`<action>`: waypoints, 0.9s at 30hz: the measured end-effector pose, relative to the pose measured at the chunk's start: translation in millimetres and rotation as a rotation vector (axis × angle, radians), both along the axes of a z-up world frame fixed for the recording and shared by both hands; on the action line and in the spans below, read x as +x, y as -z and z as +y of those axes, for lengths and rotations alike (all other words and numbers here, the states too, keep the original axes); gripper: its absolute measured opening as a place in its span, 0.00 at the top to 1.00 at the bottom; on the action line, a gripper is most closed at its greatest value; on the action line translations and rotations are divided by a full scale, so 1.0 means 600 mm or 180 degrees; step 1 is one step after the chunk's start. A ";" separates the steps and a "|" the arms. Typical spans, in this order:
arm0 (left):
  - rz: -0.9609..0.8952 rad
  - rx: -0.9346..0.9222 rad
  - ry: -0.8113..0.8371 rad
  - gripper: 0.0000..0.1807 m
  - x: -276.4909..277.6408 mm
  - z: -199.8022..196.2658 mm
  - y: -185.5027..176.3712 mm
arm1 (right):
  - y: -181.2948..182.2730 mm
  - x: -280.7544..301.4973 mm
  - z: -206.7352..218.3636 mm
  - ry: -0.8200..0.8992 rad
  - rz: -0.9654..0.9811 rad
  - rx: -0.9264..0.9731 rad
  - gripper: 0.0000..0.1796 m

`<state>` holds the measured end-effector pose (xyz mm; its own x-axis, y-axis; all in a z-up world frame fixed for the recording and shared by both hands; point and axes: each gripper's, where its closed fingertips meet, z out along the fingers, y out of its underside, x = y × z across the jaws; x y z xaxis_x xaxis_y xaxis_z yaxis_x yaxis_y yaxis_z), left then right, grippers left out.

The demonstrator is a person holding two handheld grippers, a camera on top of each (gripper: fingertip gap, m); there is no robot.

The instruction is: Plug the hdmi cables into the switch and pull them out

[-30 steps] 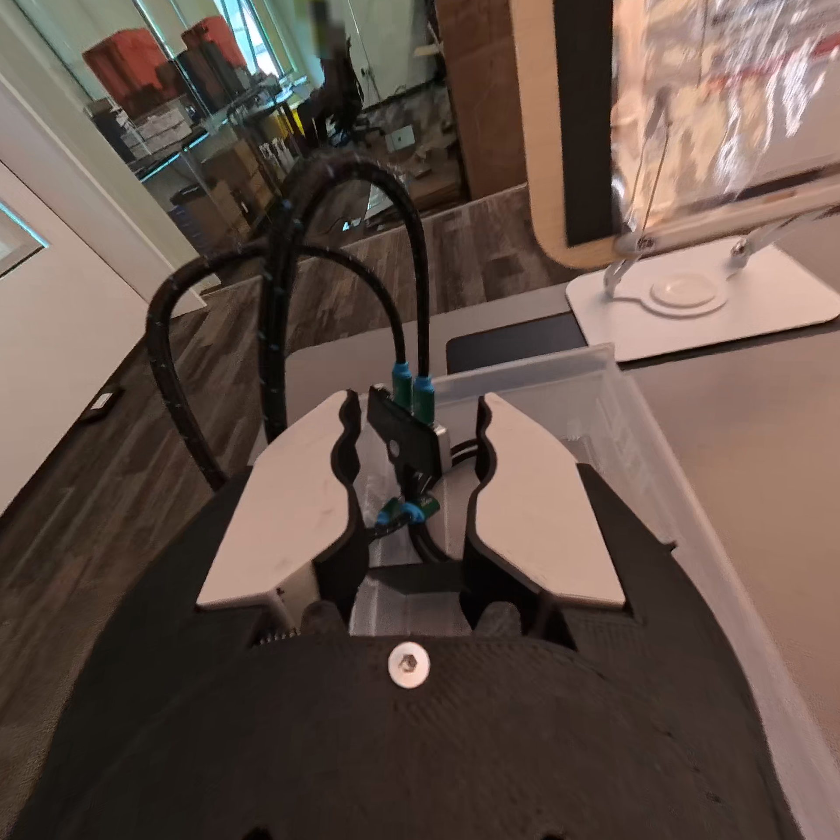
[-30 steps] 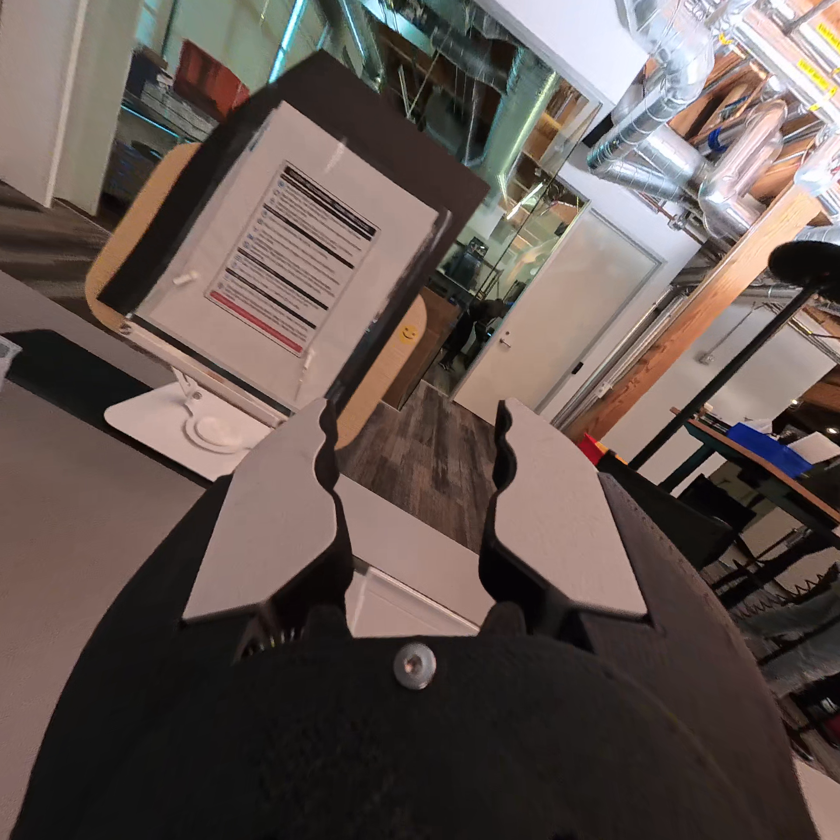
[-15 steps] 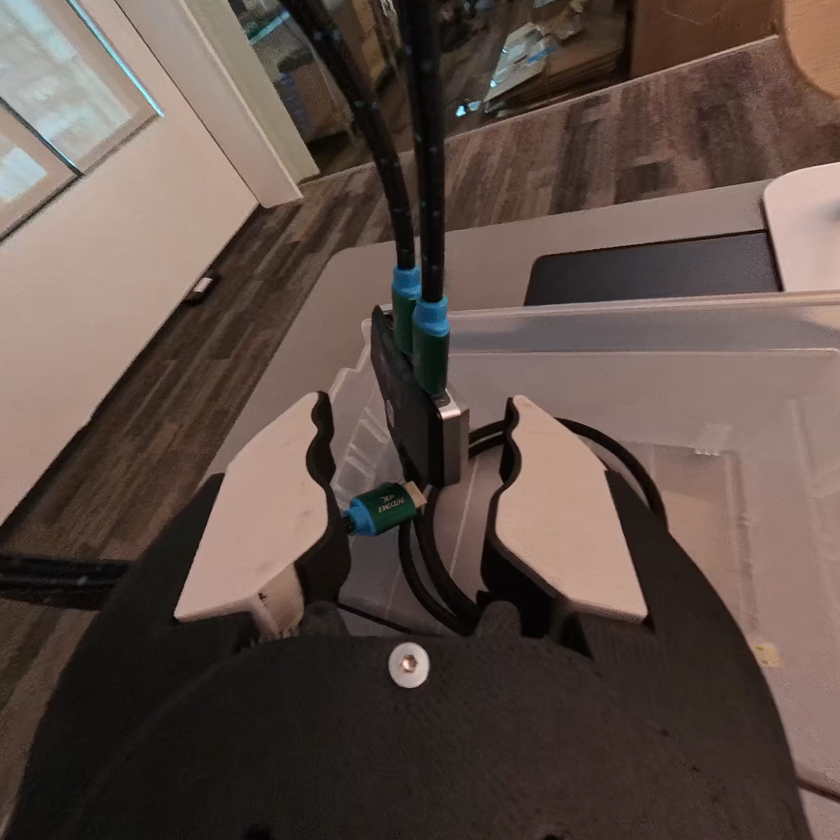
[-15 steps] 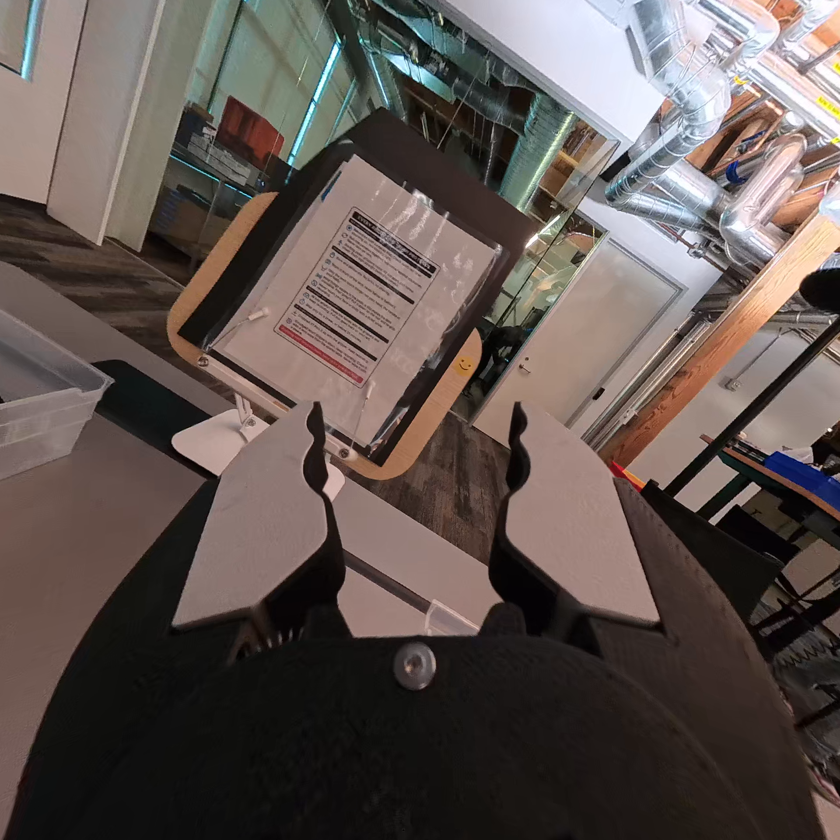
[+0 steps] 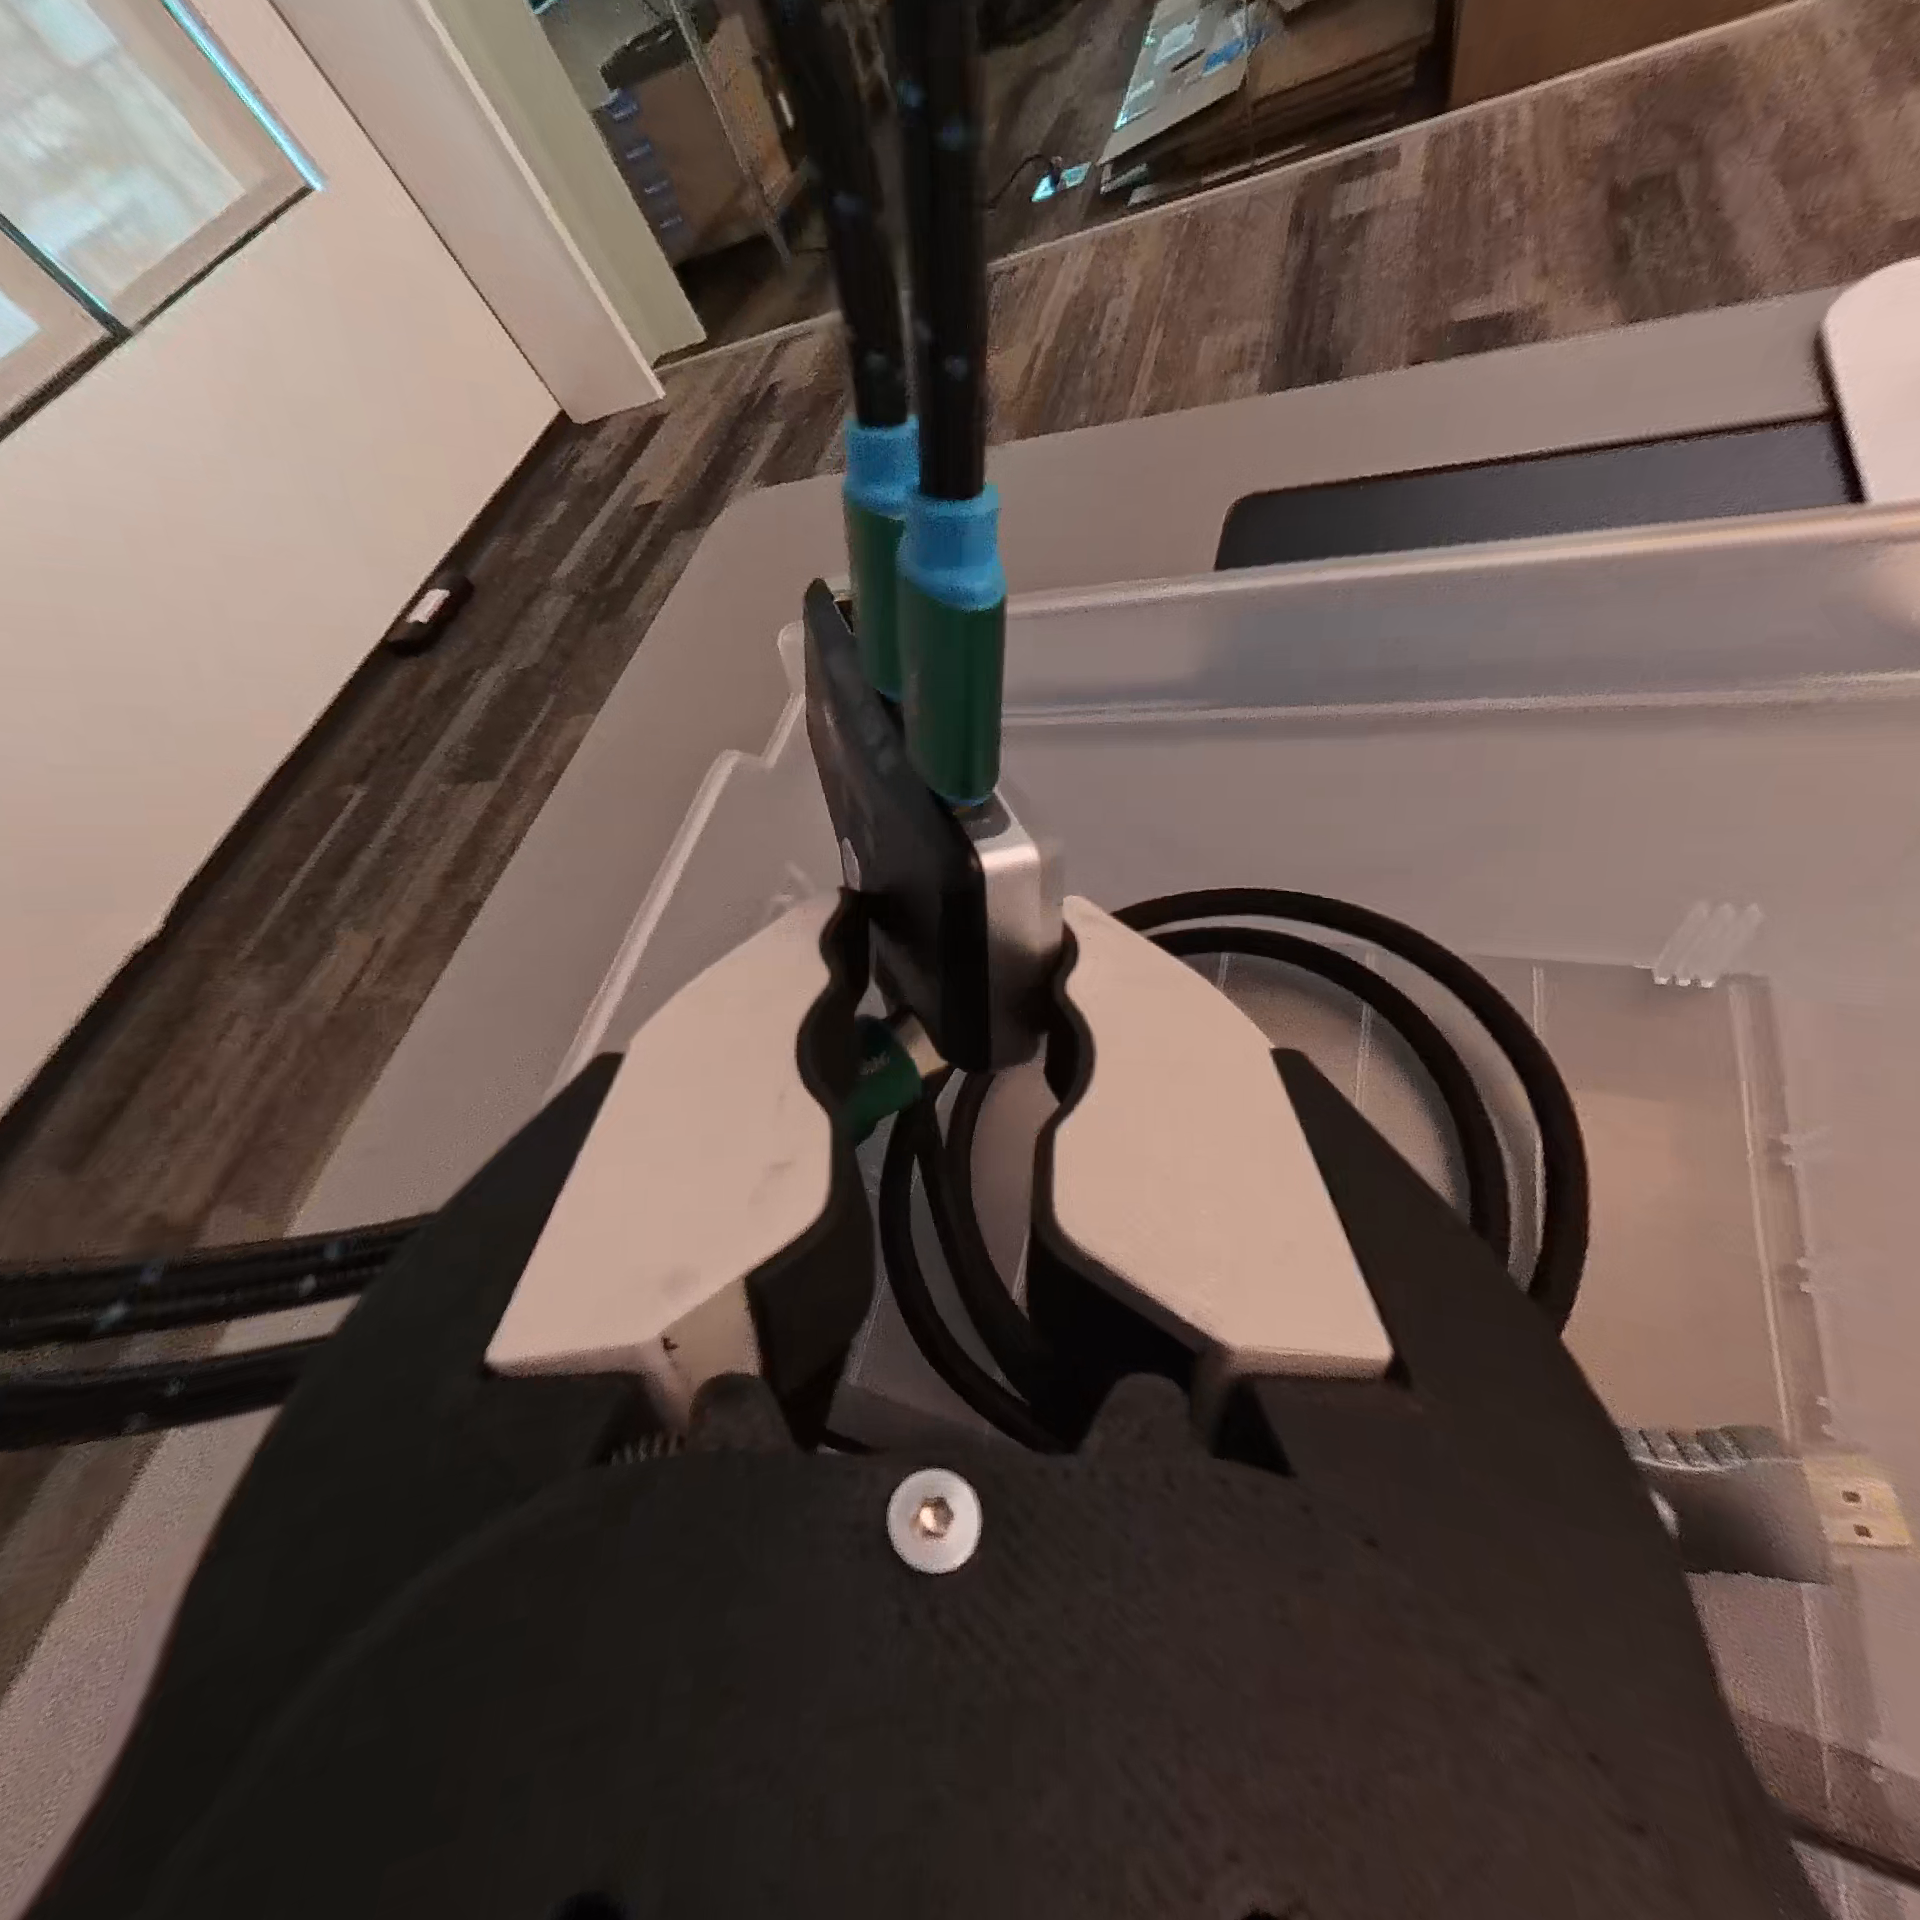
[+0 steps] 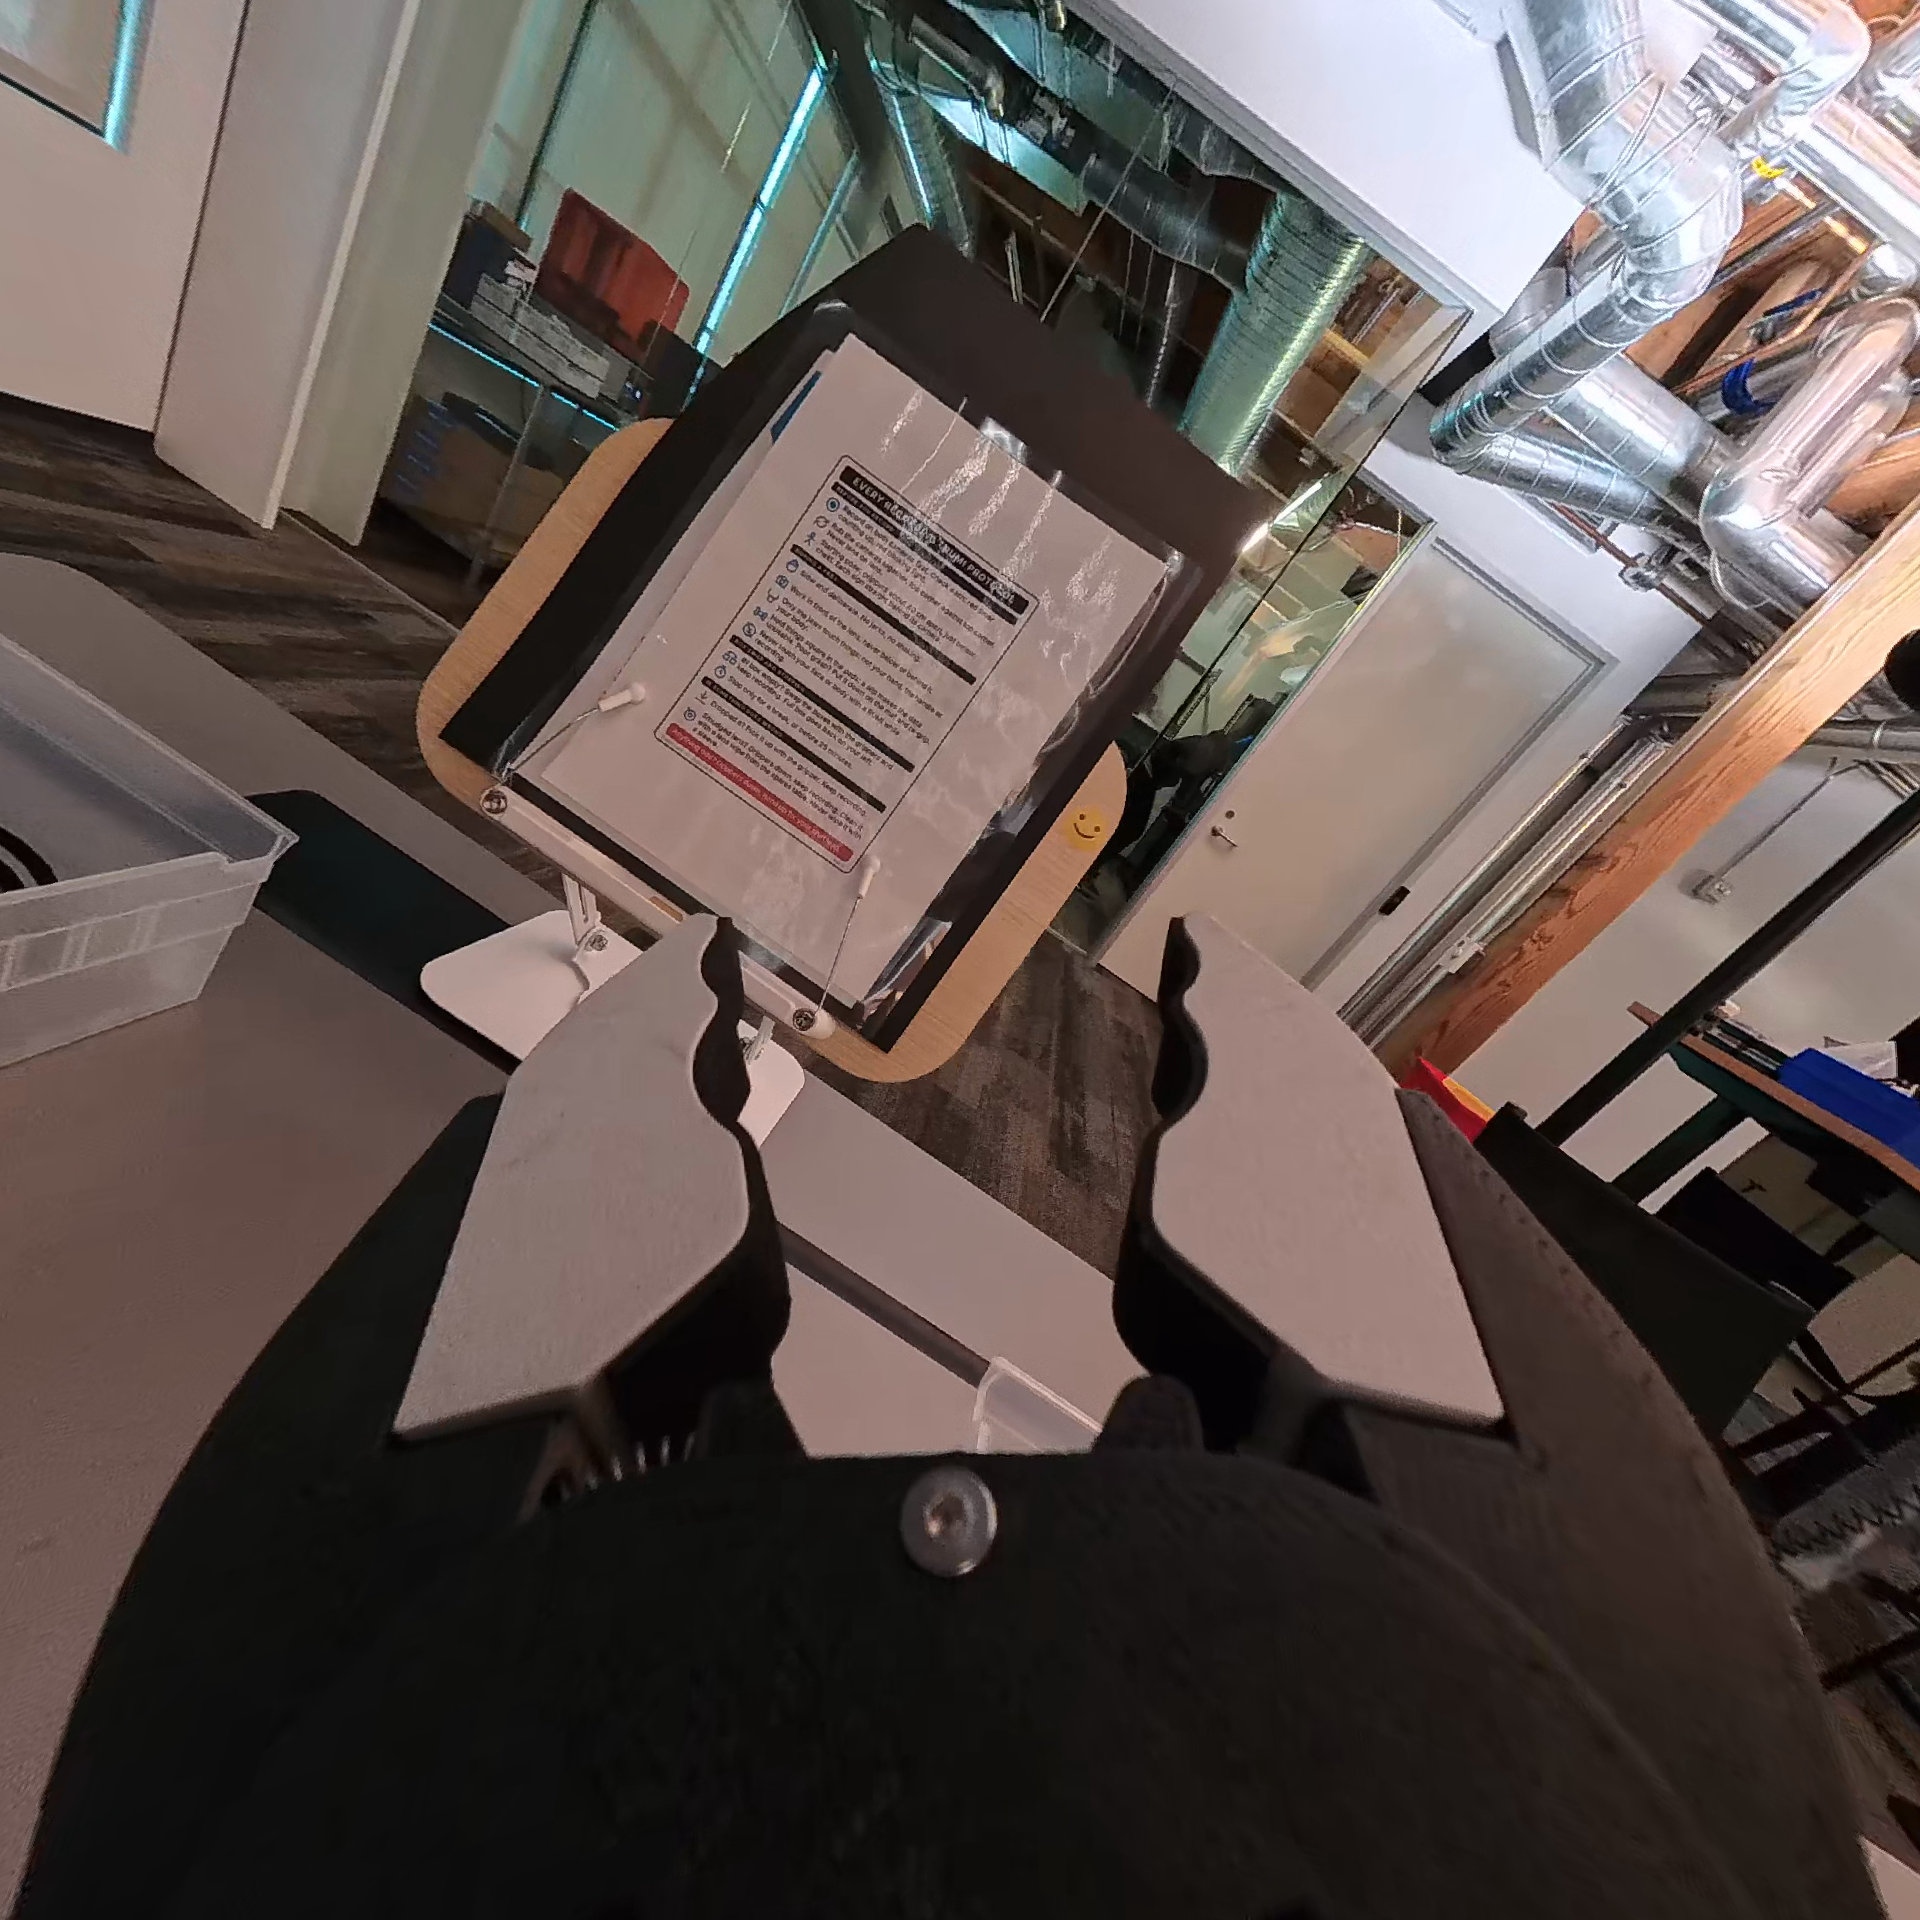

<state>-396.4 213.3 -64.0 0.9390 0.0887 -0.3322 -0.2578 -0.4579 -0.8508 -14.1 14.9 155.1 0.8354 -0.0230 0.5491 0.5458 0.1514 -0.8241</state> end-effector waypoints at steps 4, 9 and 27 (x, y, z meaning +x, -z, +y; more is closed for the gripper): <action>-0.0175 0.0055 -0.0020 0.86 -0.010 -0.007 -0.010 | -0.005 0.007 -0.003 -0.0010 0.0022 0.0003 0.57; -0.0199 0.0240 0.0090 0.88 -0.008 -0.018 -0.044 | -0.007 0.014 -0.003 -0.0044 0.0047 -0.0021 0.57; -0.0714 0.1643 0.1488 0.89 0.109 -0.155 -0.331 | 0.015 0.002 0.012 -0.0107 -0.0148 -0.0156 0.57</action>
